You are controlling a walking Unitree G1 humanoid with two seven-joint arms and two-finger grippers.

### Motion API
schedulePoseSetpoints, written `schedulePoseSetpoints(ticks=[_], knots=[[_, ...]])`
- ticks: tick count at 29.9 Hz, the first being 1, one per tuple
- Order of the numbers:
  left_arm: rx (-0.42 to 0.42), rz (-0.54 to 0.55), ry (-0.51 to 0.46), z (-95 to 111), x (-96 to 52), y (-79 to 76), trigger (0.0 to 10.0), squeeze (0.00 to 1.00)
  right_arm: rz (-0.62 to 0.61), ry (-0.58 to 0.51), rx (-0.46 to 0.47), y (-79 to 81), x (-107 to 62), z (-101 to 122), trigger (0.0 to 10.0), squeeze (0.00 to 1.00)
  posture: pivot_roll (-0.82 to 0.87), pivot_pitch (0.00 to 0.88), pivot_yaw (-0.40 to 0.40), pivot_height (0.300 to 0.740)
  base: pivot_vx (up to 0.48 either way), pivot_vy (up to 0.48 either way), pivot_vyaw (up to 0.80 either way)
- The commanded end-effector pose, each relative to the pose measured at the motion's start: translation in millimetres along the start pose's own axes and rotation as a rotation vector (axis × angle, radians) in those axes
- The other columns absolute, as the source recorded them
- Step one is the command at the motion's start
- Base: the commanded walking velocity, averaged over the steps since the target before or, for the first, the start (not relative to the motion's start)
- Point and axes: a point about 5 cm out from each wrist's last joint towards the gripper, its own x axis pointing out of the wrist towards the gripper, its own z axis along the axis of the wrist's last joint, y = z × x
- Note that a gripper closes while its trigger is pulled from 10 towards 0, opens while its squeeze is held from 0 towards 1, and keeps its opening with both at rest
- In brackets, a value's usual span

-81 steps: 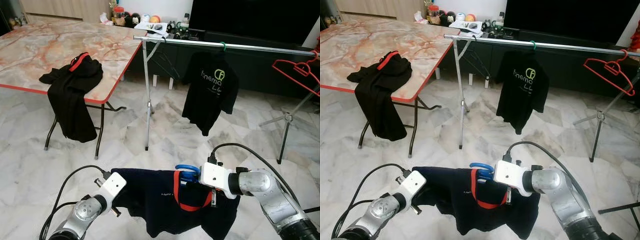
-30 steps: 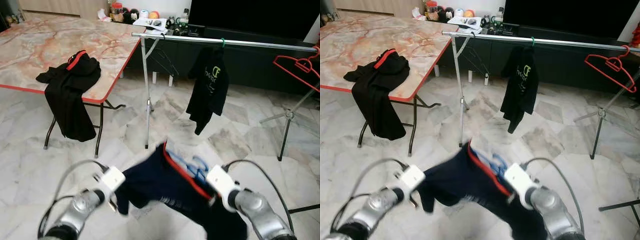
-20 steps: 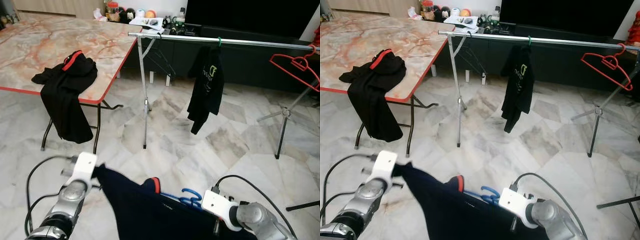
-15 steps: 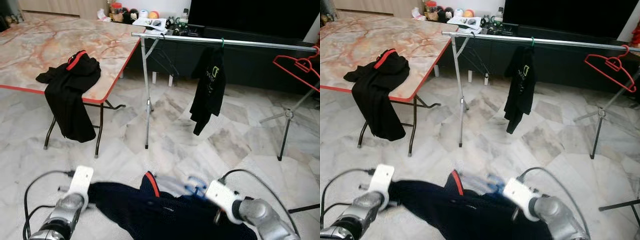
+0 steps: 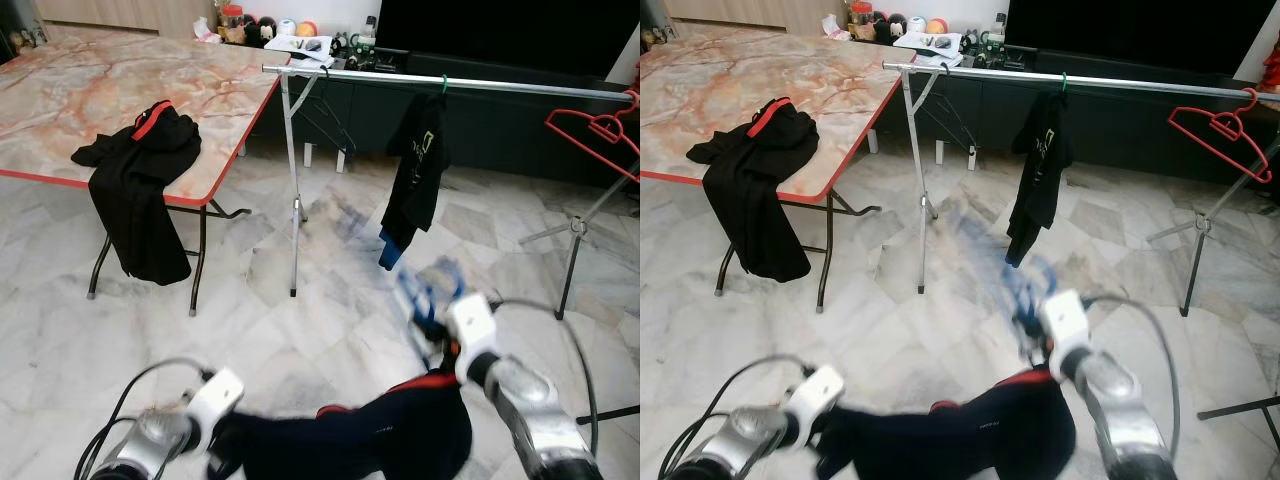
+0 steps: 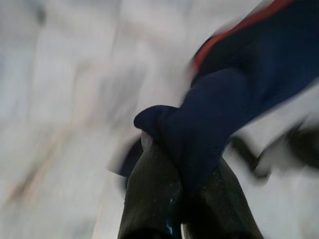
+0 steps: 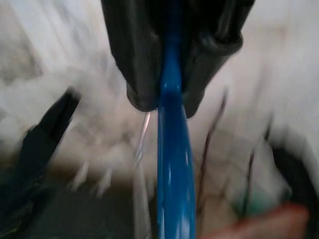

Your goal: Hang hanger

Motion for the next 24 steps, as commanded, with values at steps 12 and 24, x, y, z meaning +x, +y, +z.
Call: schedulePoseSetpoints(ticks=[12, 24], knots=[[0.012, 0.011, -0.125, 14.1, -8.0, 2.6, 0.0, 0.0, -0.475, 0.043, -0.117, -9.9, -14.4, -41.3, 0.0, 0.0, 0.01, 0.094, -0.013, 0.74, 0.0, 0.0, 0.0], [-0.15, 0.557, -0.49, 47.3, -43.7, 41.0, 10.0, 0.0, -0.576, 0.433, 0.122, -3.4, -51.4, -122.3, 10.0, 0.0, 0.02, 0.099, 0.005, 0.74, 0.0, 0.0, 0.0]])
